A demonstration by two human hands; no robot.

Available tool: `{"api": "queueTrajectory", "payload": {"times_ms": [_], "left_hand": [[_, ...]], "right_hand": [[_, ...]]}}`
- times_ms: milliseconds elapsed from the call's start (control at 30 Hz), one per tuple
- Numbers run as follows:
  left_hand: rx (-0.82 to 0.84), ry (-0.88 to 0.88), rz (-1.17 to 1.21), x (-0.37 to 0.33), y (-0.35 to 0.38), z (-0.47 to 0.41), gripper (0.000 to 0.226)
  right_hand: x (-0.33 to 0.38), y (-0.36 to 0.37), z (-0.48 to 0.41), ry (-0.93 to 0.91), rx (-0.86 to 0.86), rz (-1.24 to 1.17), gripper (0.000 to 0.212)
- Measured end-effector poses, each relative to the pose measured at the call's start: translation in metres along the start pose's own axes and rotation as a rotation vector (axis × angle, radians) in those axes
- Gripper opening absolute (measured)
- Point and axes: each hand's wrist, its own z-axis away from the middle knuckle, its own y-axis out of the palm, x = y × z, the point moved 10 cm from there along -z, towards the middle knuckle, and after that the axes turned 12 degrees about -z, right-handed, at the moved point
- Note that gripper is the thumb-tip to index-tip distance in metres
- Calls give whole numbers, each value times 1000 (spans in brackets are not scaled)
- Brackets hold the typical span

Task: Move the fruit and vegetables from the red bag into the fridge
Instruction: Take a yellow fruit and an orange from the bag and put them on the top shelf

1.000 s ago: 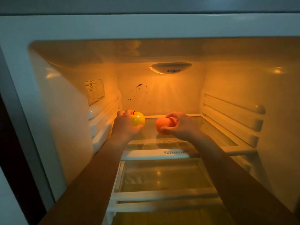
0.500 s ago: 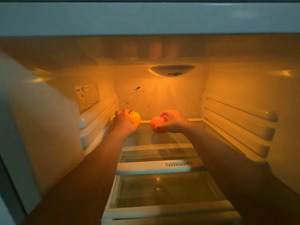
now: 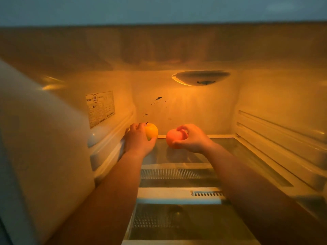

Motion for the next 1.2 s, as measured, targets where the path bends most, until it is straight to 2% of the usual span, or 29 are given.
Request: {"api": "queueTrajectory", "payload": {"times_ms": [367,633,933,1200], "left_hand": [[16,-31,63,2,4,-2,61],[4,-54,50,3,1,-2,60],[16,-44,70,3,1,-3,66],[7,-44,60,4,1,-1,67]], "right_hand": [[-2,2,2,-14,-20,32,60],[17,11,-16,31,34,77,54],[2,18,-18,-15,-28,36,65],[1,16,-14,-15,-40,22,63]]}}
